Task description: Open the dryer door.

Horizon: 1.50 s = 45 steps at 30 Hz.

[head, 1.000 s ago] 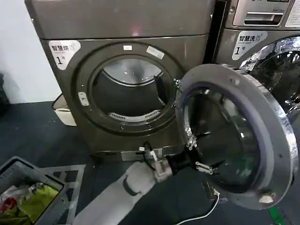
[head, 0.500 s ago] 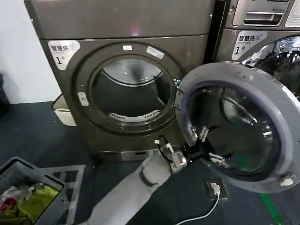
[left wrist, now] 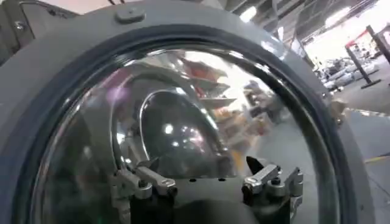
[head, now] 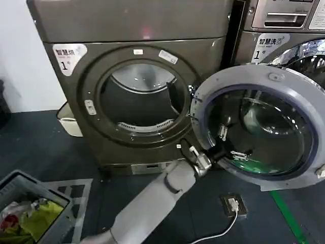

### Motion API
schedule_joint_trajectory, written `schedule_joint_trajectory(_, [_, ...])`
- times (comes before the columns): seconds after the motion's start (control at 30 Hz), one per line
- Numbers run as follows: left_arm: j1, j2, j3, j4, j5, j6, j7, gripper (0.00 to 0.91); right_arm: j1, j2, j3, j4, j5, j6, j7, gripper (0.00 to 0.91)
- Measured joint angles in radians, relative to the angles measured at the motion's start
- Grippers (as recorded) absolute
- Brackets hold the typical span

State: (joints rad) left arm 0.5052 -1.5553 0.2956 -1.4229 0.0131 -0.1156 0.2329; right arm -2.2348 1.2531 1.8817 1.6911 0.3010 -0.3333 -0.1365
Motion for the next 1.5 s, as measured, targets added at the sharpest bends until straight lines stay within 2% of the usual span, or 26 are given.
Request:
schedule_joint_trajectory(0.27, [-0.007,-0.03,-0.009,0.026,0.035,0.041,-0.049,0.907,0.003,0.007,-0.003,0.002,0.0,-0.002,0.0,0.907])
schedule_joint_trajectory(0.43, [-0.008,-0.041,-0.021,0.029,0.061,0.096,-0.097,0.907,0.006,0.009,-0.004,0.002,0.0,-0.002,0.0,0.907])
schedule_joint_trajectory(0.9, [0.013,-0.016,-0.025,-0.03,0.019,0.139,-0.095,0.907,0.012,0.008,-0.01,0.01,0.005,-0.009,0.0,0.907])
schedule_joint_trajectory(1.13, [0.068,0.091,-0.047,-0.158,-0.028,0.166,-0.058,0.907,0.014,-0.002,-0.011,-0.002,0.021,-0.009,-0.002,0.907])
schedule_joint_trajectory(1.5, [0.22,0.392,-0.164,-0.389,-0.123,0.186,-0.038,0.907,0.022,-0.009,-0.017,-0.009,0.028,-0.007,-0.006,0.907])
